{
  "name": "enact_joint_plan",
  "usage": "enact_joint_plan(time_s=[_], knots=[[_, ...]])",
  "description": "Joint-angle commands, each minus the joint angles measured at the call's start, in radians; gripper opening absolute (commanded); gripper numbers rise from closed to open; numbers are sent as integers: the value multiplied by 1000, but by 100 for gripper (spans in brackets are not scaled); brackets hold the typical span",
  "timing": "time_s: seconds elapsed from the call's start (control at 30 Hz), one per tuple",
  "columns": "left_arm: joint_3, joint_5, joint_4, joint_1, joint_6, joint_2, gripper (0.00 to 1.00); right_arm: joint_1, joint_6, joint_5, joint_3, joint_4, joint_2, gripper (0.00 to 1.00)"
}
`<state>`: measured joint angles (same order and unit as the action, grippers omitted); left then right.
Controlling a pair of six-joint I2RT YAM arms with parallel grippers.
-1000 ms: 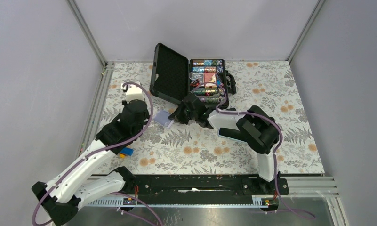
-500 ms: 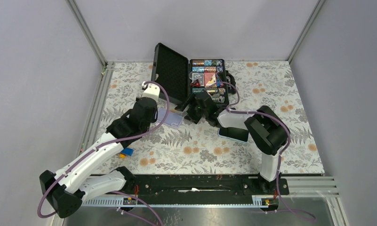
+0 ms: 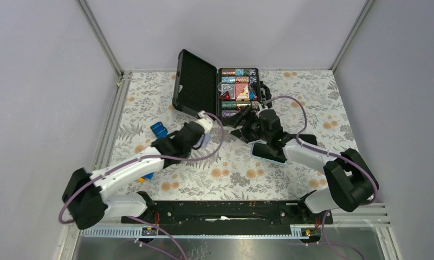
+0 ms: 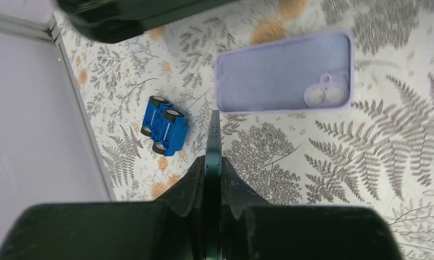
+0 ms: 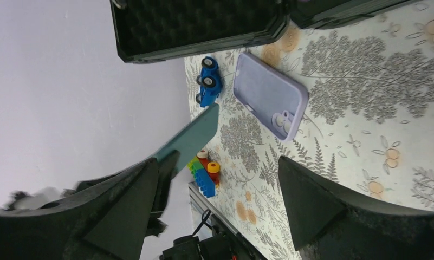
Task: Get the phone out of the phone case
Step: Place the phone at the center of the board.
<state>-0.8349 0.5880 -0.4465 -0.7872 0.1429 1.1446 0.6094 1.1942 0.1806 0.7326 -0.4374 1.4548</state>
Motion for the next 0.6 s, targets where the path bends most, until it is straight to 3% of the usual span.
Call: enact_joint_plan(time_s=[0.0, 0.2, 0.57], knots=[[-21, 185, 65, -68, 130, 121, 0, -79, 34, 202, -69, -135, -52, 86], [-21, 193, 73, -78, 92, 212, 0, -109, 62, 255, -135, -189, -104, 83], [14, 181, 148, -111, 185, 321, 0, -188, 96, 241, -296, -222, -183, 82]])
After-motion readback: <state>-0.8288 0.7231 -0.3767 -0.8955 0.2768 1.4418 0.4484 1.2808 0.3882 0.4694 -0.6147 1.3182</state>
